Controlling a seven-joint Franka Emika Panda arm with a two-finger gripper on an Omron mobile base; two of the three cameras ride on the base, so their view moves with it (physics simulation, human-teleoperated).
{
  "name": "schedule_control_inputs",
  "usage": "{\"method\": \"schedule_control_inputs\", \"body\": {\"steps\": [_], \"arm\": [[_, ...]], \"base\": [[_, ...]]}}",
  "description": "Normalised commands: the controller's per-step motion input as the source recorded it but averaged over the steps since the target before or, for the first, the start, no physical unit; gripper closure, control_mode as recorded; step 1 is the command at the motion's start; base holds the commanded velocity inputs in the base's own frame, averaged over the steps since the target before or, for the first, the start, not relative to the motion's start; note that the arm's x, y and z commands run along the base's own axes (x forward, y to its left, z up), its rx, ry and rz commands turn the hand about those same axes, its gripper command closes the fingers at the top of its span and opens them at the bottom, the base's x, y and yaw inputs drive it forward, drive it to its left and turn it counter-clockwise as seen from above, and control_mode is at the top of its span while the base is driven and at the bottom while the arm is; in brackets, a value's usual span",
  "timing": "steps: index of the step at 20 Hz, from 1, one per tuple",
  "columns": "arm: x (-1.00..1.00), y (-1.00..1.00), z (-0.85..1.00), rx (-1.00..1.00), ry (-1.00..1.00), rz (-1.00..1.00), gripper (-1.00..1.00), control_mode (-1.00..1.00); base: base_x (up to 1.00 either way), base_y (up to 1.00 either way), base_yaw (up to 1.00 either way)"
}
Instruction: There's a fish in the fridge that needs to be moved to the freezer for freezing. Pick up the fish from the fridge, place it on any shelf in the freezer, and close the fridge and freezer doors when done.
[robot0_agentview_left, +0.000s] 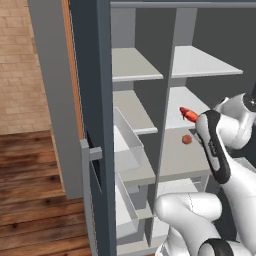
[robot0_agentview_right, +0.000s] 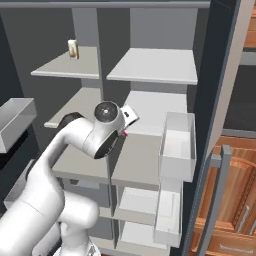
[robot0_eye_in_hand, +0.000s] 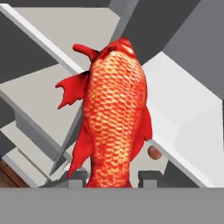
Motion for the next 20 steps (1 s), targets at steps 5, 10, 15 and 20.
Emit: {"method": "schedule_control_inputs", "body": {"steps": [5,10,15,20], "arm": [[-0.81,0.13,0.66,0.00,0.00,-0.01,1.00,-1.00],[-0.17,0.46,0.46,0.00,-0.02,0.00,1.00,-1.00],[0.00,0.34,0.42,0.00,-0.02,0.01,1.00,-1.00],[0.09,0.46,0.34,0.02,0.00,0.02,1.00,-1.00]], "base": [[0.00,0.00,0.00],[0.00,0.00,0.00],[0.00,0.00,0.00],[0.00,0.00,0.00]]}}
